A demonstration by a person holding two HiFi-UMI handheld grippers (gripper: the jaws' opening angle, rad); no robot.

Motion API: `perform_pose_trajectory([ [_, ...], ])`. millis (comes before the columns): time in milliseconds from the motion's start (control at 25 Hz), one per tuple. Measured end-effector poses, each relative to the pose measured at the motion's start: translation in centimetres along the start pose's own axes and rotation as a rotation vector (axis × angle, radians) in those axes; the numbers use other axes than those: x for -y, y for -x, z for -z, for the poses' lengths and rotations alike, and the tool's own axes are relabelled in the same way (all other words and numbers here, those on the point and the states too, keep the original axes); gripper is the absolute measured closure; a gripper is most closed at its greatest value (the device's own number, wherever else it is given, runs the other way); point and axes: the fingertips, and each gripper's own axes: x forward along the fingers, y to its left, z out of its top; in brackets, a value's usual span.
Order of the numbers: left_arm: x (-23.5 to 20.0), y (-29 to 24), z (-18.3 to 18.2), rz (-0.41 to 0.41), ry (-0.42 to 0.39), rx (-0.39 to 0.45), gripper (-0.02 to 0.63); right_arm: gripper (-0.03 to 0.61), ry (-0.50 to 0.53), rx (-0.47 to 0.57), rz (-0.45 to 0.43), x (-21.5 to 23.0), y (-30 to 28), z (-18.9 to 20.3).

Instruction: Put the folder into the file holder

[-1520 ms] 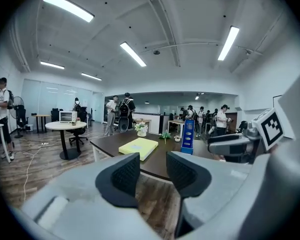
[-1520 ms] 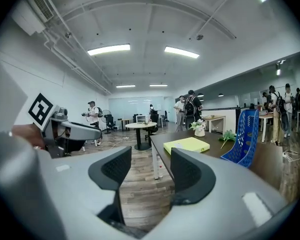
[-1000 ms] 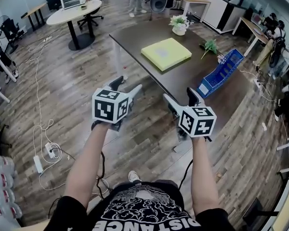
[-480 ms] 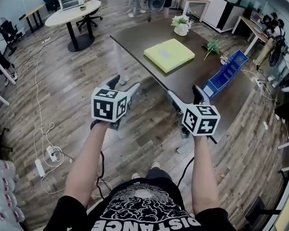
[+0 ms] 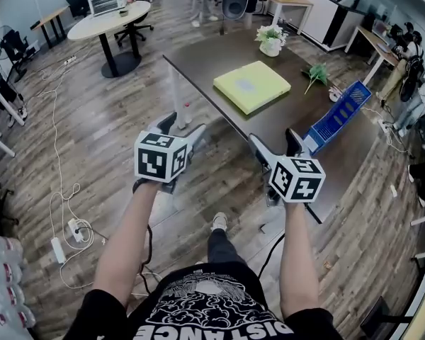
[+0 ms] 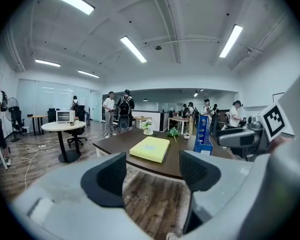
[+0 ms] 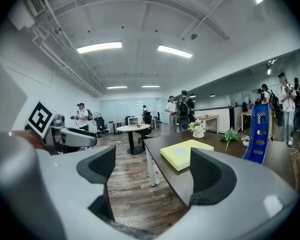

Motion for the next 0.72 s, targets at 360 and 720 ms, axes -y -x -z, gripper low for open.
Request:
perform_pose_trajectory([
  [360, -2.0, -7.1, -2.5, 0.009, -0.018, -0.007, 0.278, 0.124, -0.009, 0.006, 0.007, 4.5, -5.9, -1.4],
  [720, -3.0, -16.4, -6.1, 0.035, -0.022, -0.019, 0.278, 0.124, -0.028, -0.003, 0.028, 10.8, -12.2, -3.3],
])
